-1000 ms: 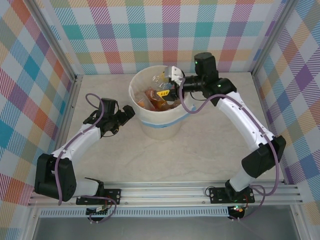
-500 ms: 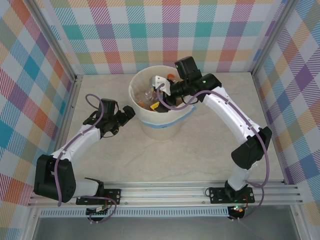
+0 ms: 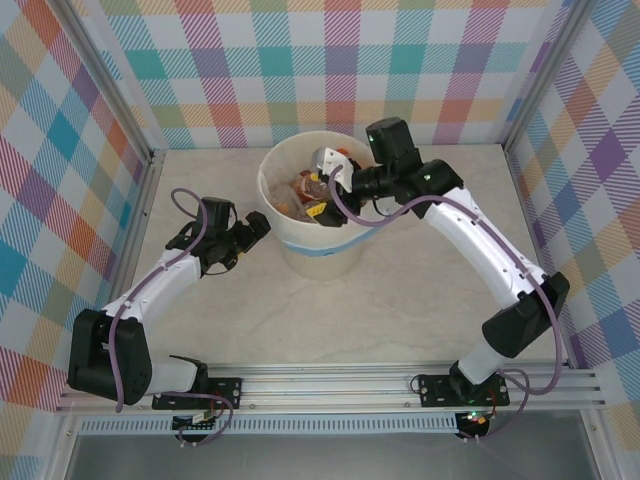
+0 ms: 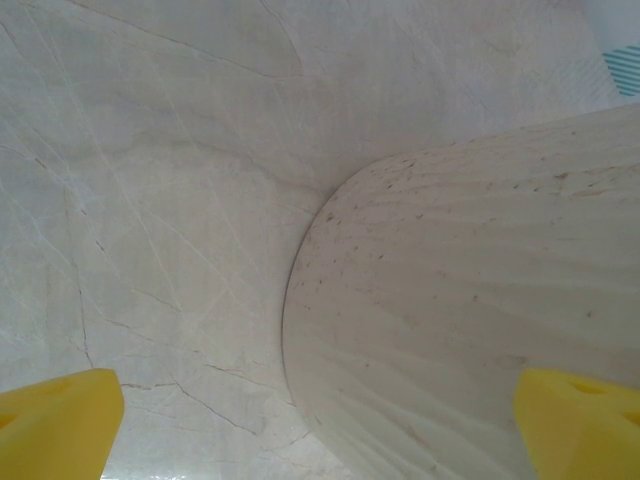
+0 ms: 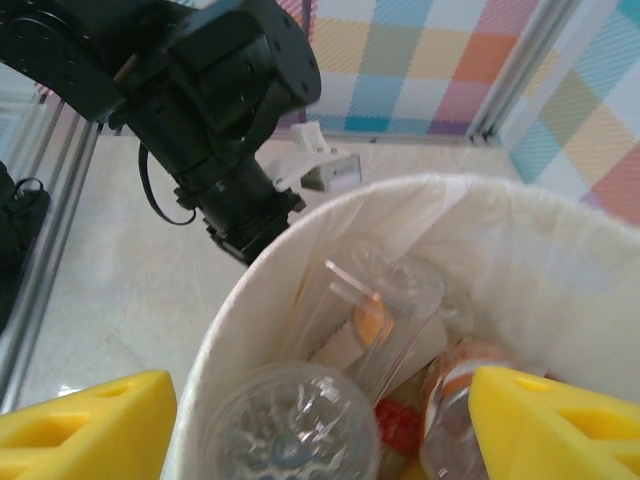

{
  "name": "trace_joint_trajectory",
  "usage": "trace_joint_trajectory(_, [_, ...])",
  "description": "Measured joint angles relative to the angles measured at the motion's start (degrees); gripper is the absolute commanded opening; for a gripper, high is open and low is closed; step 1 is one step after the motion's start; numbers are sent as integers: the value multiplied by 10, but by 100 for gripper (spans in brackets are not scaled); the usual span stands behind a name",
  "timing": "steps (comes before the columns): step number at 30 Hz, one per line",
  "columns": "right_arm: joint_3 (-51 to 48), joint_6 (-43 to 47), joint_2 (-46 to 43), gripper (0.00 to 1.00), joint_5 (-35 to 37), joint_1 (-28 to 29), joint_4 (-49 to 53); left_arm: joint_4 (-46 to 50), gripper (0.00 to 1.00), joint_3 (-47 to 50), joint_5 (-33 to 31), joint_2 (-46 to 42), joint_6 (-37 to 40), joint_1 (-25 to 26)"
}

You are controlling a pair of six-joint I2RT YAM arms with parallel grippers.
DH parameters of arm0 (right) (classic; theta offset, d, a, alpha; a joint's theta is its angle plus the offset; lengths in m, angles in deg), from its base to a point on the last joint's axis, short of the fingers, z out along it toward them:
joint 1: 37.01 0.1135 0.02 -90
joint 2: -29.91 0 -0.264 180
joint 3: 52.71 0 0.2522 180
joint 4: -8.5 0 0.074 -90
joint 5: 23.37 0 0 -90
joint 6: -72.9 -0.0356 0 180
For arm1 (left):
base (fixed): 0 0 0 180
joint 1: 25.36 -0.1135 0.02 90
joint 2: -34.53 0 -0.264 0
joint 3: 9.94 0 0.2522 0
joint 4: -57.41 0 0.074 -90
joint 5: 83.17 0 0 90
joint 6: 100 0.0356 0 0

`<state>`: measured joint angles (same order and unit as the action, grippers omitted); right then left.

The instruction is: Put the plastic bottles in the bin

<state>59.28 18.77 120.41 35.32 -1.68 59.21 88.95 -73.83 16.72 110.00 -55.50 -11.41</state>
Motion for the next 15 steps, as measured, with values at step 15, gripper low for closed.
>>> trace_joint_trajectory(15, [-373,-283,-339,100,344,-50,-249,-19,100,-28,-2,45,-11,27])
